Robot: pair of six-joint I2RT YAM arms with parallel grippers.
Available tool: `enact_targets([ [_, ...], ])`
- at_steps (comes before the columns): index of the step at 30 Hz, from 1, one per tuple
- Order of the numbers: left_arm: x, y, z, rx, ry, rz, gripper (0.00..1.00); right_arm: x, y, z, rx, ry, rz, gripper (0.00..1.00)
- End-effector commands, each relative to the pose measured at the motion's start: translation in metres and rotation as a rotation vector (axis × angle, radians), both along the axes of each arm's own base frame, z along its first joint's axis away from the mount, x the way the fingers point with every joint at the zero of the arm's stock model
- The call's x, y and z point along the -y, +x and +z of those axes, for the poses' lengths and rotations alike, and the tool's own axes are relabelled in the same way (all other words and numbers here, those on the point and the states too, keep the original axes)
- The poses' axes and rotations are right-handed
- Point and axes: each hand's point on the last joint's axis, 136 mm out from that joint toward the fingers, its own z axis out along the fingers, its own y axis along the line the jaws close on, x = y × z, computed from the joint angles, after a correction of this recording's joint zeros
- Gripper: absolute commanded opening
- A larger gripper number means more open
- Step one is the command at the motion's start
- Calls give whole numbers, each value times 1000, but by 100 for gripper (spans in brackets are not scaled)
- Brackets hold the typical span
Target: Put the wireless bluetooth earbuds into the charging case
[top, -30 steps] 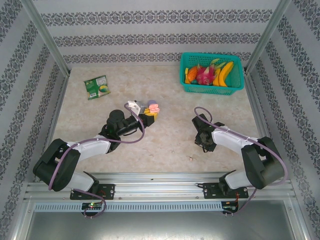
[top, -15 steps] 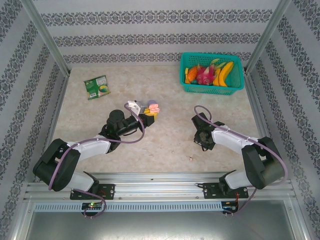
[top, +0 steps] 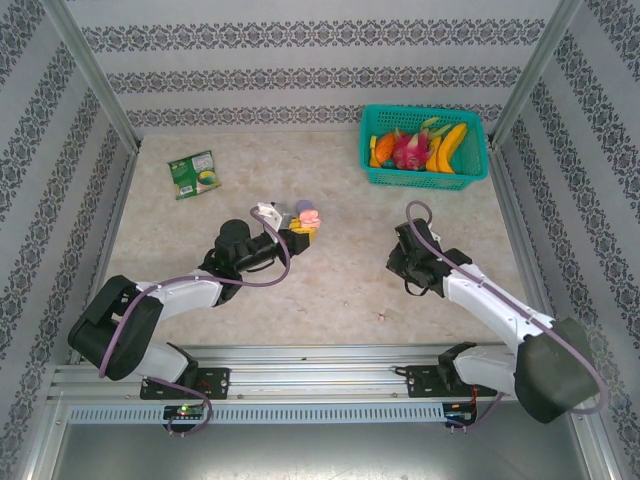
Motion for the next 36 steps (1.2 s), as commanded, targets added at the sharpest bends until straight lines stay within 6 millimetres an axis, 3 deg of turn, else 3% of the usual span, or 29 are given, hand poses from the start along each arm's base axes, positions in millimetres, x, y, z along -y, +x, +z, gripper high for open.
enact_targets([
  [1, 8, -3, 17, 31, -37, -57, 0, -20, 18, 47, 156, 83, 82, 18],
  [11, 16, -3, 20, 37, -33, -87, 0, -56, 37, 159, 422, 259, 203, 17],
  [17, 27, 4, 19, 40, -32, -102, 0, -83, 37, 199, 492, 321, 274, 18],
  [24, 40, 13, 26, 60, -57, -130, 0, -115, 30, 222, 539, 390, 335, 17],
  [36, 54, -5, 46, 166, -64, -193, 0, -150, 25, 222, 560, 448, 381, 17],
])
